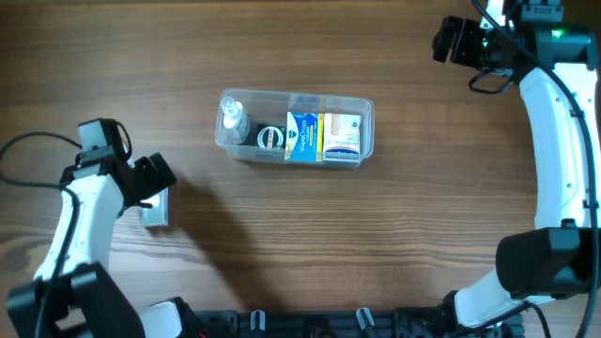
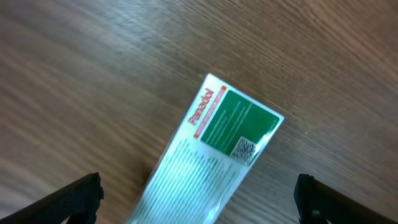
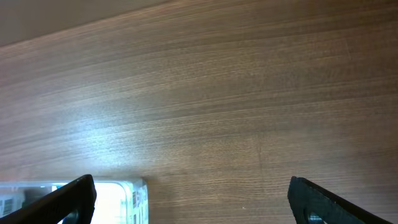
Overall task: Pack container
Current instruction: 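Move left gripper to the Panadol box and grasp it, then carry the Panadol box over the container and lower it inside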
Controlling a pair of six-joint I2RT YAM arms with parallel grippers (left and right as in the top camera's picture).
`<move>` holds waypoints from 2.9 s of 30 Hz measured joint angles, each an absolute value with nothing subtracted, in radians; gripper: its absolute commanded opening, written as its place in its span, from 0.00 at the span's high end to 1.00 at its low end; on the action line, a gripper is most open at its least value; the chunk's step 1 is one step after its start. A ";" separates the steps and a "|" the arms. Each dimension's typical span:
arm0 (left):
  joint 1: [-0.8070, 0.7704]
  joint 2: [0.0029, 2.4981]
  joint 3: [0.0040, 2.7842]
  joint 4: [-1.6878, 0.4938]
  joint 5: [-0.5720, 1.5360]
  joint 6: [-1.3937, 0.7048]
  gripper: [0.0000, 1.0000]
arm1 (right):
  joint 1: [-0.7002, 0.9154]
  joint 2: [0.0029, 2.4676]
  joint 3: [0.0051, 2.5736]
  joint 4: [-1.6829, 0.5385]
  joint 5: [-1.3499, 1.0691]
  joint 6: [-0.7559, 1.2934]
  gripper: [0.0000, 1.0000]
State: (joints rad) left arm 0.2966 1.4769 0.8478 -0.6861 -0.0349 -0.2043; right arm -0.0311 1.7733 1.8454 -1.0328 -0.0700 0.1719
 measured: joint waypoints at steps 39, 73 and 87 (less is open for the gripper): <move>0.297 1.655 0.846 -0.597 0.044 -0.121 0.11 | -0.031 1.773 1.845 -1.033 -0.070 0.171 0.00; -0.087 1.359 1.317 -0.725 0.085 -0.132 0.51 | -0.031 1.773 1.845 -1.033 -0.070 0.171 0.00; -0.554 1.498 1.323 -0.437 0.096 0.403 0.47 | -0.031 1.773 1.845 -1.033 -0.070 0.171 0.00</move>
